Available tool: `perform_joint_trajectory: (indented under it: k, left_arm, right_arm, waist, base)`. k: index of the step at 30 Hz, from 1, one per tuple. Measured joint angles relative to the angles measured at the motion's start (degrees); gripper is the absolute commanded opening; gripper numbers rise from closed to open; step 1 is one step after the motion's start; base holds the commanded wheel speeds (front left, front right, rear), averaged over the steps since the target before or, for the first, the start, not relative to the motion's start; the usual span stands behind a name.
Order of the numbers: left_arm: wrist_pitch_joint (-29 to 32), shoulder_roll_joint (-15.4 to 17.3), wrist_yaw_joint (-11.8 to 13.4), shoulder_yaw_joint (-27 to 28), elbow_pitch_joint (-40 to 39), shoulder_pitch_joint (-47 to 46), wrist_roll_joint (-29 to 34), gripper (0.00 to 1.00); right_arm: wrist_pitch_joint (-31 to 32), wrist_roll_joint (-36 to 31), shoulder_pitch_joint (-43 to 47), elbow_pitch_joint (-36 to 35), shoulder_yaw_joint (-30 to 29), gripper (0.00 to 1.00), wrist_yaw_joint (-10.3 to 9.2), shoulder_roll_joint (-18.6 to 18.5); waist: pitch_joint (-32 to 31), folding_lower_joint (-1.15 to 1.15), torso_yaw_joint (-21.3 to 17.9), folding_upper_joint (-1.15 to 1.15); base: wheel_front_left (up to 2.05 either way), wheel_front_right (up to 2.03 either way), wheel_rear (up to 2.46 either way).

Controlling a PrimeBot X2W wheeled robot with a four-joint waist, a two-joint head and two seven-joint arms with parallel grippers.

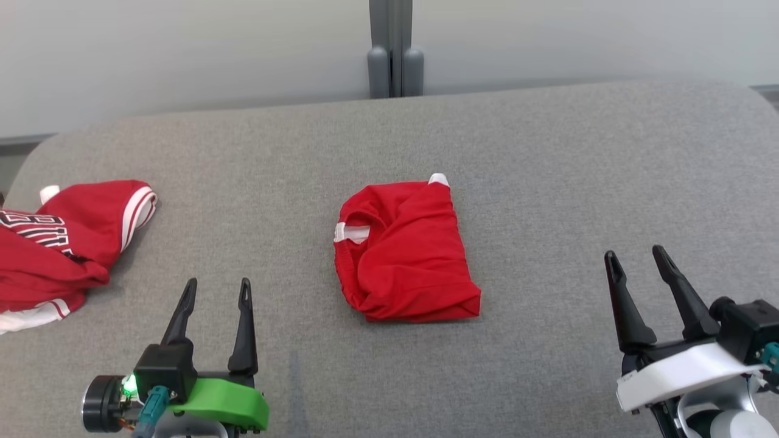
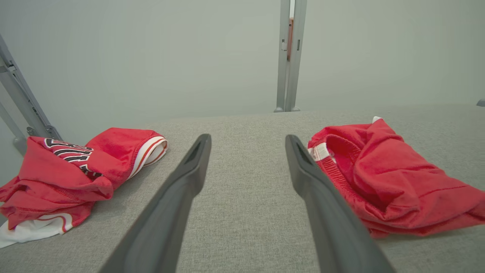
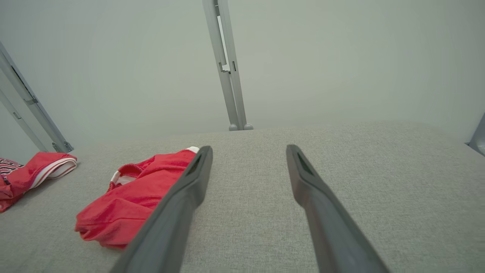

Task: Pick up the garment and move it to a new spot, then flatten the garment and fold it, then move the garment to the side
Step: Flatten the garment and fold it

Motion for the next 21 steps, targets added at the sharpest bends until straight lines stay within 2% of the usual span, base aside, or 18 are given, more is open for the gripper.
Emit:
perform_joint_trajectory:
  k: [8, 21]
  left_arm:
    - [0.7, 0.6, 0.0, -0.1, -0.2, 2.2, -1.1, 1.0]
    - [1.0, 1.0, 0.3, -0.3, 0.0, 2.2, -1.5, 1.0]
  right_arm:
    - [1.6, -0.4, 3.6, -1.9, -0.3, 1.0, 0.0, 0.9]
    - [2.5, -0.8, 3.8, -2.5, -0.3, 1.0, 0.0, 1.2]
  waist:
    - [-3.7, 0.0, -0.6, 0.0]
    - [-4.2, 0.0, -0.2, 0.0]
  base:
    - [0.0, 0.0, 0.0]
    - [0.0, 0.0, 0.0]
